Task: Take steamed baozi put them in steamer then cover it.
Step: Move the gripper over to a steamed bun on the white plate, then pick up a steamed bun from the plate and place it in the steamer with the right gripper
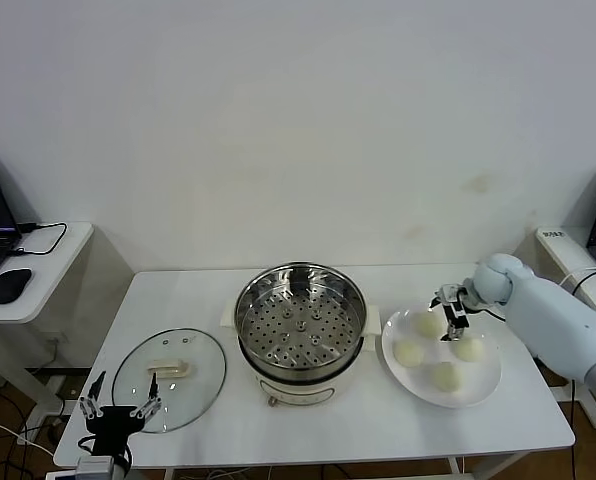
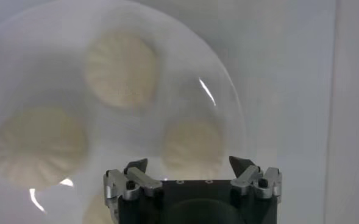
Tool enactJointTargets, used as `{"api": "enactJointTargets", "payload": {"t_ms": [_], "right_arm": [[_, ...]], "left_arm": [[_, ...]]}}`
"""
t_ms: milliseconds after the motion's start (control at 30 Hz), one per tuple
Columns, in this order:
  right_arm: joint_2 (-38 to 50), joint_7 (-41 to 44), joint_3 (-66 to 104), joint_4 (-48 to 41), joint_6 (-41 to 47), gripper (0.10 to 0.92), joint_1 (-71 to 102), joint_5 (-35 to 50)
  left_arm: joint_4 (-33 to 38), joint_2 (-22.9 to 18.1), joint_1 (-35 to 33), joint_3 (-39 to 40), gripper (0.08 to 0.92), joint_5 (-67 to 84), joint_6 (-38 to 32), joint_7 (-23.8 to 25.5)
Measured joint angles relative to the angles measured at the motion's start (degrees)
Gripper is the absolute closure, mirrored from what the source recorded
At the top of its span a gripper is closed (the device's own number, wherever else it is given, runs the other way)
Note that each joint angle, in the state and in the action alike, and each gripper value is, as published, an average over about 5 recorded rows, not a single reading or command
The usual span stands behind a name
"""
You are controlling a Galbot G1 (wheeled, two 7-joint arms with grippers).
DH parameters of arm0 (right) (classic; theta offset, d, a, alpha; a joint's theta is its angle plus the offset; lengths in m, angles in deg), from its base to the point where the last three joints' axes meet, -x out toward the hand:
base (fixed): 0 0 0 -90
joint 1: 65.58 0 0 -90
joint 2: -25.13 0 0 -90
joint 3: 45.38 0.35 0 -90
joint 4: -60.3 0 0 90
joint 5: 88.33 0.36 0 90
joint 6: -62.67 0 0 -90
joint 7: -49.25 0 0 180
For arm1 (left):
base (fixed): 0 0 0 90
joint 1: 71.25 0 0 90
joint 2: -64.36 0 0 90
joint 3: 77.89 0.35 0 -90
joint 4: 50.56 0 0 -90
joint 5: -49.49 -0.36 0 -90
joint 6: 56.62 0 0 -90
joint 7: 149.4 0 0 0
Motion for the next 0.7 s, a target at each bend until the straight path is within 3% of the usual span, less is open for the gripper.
{"api": "enactJointTargets", "payload": {"t_ms": [400,700], "right_arm": [[-1.15,0.23,-1.41,-1.28,0.33,0.418,-1.02,0.18],[0.27,1.19,-3.43,0.81,0.80,0.438,-2.89,1.93]], "left_arm": [[0.07,-0.09,0.16,-0.25,0.177,0.16,-0.07,-0.03],[0.16,0.17,0.41,-0.41,0.177,0.59,-0.11,-0.04]]}}
